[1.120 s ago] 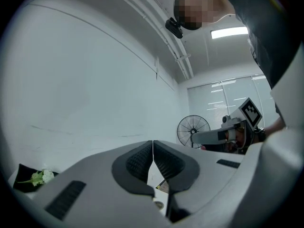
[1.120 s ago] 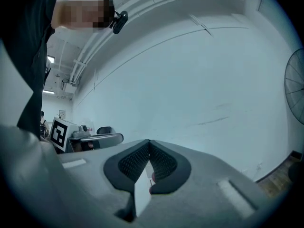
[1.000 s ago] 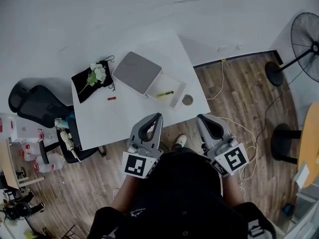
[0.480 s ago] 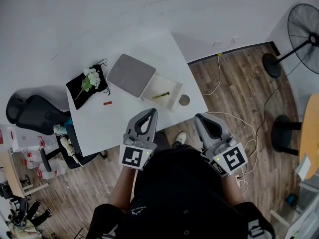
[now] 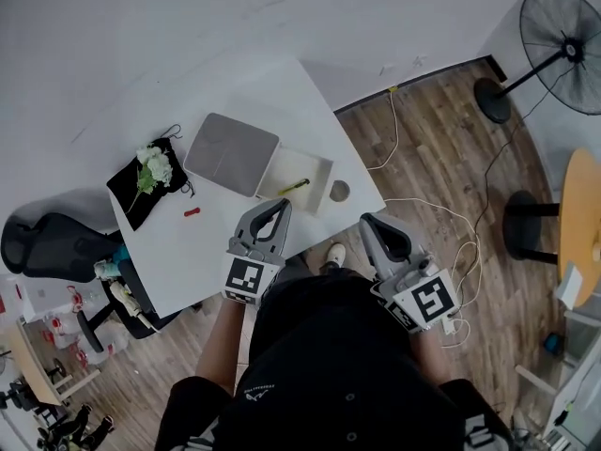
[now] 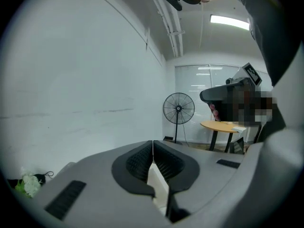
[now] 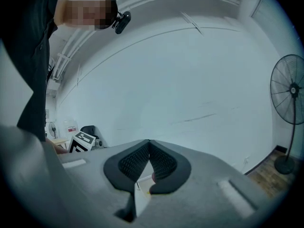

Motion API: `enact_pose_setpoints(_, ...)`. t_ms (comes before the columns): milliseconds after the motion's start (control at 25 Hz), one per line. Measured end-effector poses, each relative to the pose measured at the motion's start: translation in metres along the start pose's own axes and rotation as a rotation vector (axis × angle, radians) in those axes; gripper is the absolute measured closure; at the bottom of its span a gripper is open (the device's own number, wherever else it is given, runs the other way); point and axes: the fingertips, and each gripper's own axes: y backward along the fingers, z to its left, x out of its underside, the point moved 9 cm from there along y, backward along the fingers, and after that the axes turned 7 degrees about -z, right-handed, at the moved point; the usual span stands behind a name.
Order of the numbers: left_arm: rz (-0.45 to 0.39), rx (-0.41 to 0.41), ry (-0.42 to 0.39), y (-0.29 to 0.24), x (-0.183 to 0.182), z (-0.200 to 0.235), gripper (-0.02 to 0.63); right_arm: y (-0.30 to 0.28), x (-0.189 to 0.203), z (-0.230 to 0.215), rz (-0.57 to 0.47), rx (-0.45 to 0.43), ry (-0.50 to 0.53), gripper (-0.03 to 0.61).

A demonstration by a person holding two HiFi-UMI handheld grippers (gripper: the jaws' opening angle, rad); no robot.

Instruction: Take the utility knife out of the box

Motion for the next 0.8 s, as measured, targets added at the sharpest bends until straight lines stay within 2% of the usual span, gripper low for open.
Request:
enact_pose_setpoints(280,0.107,0.083,0.011,-0.022,0.03,0.031,0.606,-0.019,0.005,0.004,0.028,0.046,-0.003,0.574)
enact_pose_setpoints(800,0.338,0.267,-0.143,-0.063,0.081,0.048,0.606,-0.044,0.016,0.01,0.094,0.119,0.012,0.574)
